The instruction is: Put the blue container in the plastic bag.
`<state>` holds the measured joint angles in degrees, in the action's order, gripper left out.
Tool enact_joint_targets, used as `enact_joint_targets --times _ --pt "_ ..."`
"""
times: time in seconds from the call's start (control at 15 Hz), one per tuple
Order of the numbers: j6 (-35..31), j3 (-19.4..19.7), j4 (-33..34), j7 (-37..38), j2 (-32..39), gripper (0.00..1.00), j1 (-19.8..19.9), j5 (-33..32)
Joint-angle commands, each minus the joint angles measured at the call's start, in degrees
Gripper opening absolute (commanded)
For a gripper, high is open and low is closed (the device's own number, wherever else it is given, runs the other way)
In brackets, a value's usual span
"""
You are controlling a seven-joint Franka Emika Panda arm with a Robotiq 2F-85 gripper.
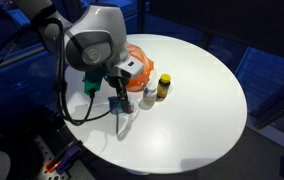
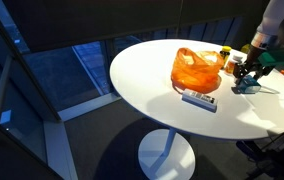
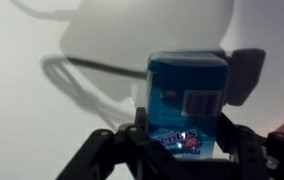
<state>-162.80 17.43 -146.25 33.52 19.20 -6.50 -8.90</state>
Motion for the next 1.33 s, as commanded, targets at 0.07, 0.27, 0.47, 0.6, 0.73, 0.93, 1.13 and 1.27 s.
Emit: enact_joint_targets --times 0.07,0.27,0.47,0.6,0.73,0.93,1.13,1.27 --pt "1.76 0.80 0.66 0.23 -3.29 0.40 -0.95 1.13" --pt "2.93 0.49 1.85 0.56 -6.25 0.40 -0.99 0.77" --pt "4.20 -0.42 3.74 1.69 -8.62 0.40 -0.86 -0.24" --pt "5.29 -1.62 5.28 2.58 -9.43 0.40 -0.73 -0.78" --pt "6.77 -3.03 7.26 3.96 -9.23 0.40 -0.85 -1.62" --pt "8.79 -5.07 10.44 7.26 -7.81 0.40 -1.57 -3.62" --pt "10.31 -6.68 13.50 10.87 -5.97 0.40 -2.57 -5.84" --pt "10.96 -7.17 15.75 13.28 -4.29 0.40 -3.42 -7.41"
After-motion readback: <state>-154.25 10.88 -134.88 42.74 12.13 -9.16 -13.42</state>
